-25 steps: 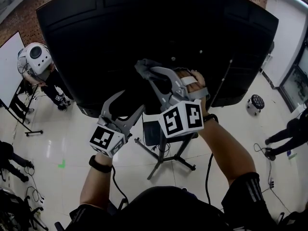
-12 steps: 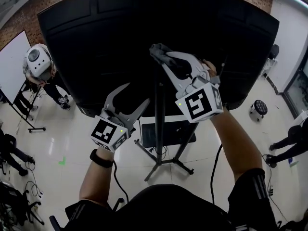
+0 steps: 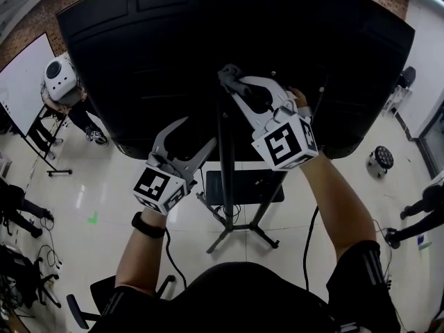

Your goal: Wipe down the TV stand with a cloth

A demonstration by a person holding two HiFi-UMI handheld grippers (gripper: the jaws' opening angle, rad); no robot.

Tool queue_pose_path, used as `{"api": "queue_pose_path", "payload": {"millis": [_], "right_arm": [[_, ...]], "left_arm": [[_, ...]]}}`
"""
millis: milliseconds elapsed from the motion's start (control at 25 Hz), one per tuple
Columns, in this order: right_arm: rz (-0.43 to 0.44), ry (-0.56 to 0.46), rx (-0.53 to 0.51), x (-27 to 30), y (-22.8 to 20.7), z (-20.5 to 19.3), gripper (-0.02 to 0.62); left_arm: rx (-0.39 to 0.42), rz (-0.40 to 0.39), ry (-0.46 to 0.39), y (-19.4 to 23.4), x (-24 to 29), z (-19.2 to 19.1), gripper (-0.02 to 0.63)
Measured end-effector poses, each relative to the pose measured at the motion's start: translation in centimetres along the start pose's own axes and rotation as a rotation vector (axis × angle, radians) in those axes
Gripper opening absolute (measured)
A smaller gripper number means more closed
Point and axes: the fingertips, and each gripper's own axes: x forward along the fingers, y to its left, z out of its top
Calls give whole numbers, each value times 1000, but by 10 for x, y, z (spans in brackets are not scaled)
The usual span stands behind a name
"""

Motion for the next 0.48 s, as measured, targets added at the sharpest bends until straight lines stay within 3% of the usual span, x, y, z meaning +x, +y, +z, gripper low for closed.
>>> {"api": "queue_pose_path", "payload": {"millis": [320, 480], "right_arm": [[146, -18, 55, -4, 54, -32, 32], [179, -22, 75, -7, 75, -43, 31]], "left_arm": [[-27, 70, 65, -9, -7, -28, 291], [-44, 95, 90, -11, -14, -41, 291]]}}
